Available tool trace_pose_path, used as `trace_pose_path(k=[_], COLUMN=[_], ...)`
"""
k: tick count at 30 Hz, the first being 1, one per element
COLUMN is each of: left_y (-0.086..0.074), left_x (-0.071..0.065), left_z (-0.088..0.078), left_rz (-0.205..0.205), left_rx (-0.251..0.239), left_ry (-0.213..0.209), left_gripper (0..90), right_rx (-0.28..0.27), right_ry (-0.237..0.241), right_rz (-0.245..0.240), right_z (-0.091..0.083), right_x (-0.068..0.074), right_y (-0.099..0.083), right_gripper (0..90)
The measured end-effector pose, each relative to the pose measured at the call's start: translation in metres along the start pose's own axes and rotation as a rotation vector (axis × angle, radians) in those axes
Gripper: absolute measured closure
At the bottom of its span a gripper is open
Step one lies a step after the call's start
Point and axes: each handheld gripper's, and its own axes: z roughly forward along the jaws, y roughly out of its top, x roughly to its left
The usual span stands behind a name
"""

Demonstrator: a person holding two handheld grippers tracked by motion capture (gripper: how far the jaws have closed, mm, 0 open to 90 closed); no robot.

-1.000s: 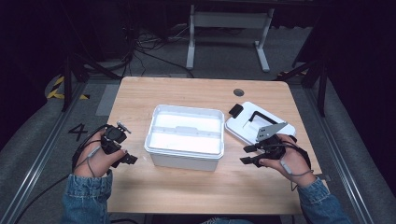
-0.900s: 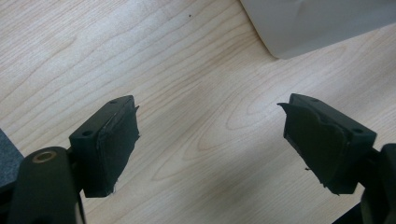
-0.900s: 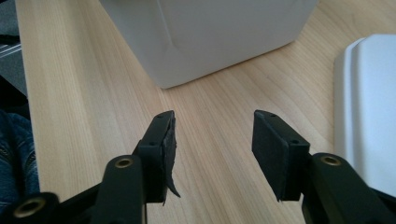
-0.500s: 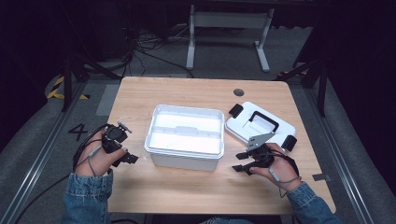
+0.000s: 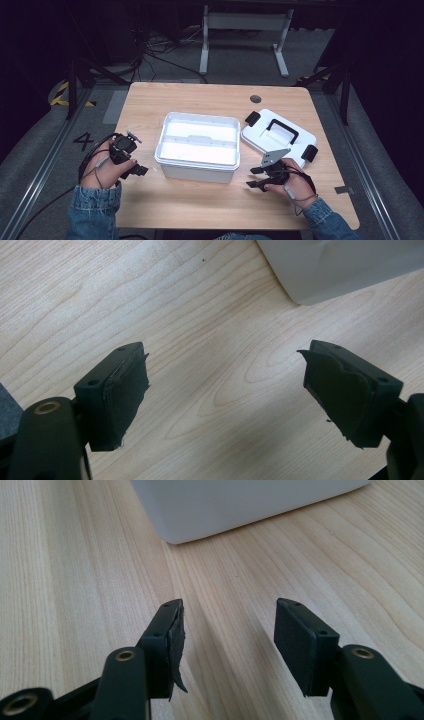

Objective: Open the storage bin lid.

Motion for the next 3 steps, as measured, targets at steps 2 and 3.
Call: trace_pose_path(k=[2, 3], left_y=[-0.0001, -0.0006], left_x=[0.0003, -0.0003], left_z=[-0.0011, -0.0008], left_rz=[0.013, 0.010], left_rx=[-0.002, -0.009], left_ry=[0.015, 0.016], left_gripper=[19.3, 19.6], right_rx=[-0.001, -0.004], right_ry=[-0.002, -0.002], right_rz=[-0.004, -0.004], right_z=[0.0009, 0.0012], right_x=[0.0001, 0.0002], right_y=[0.0000, 0.0001], right_gripper=[46.5, 46.3])
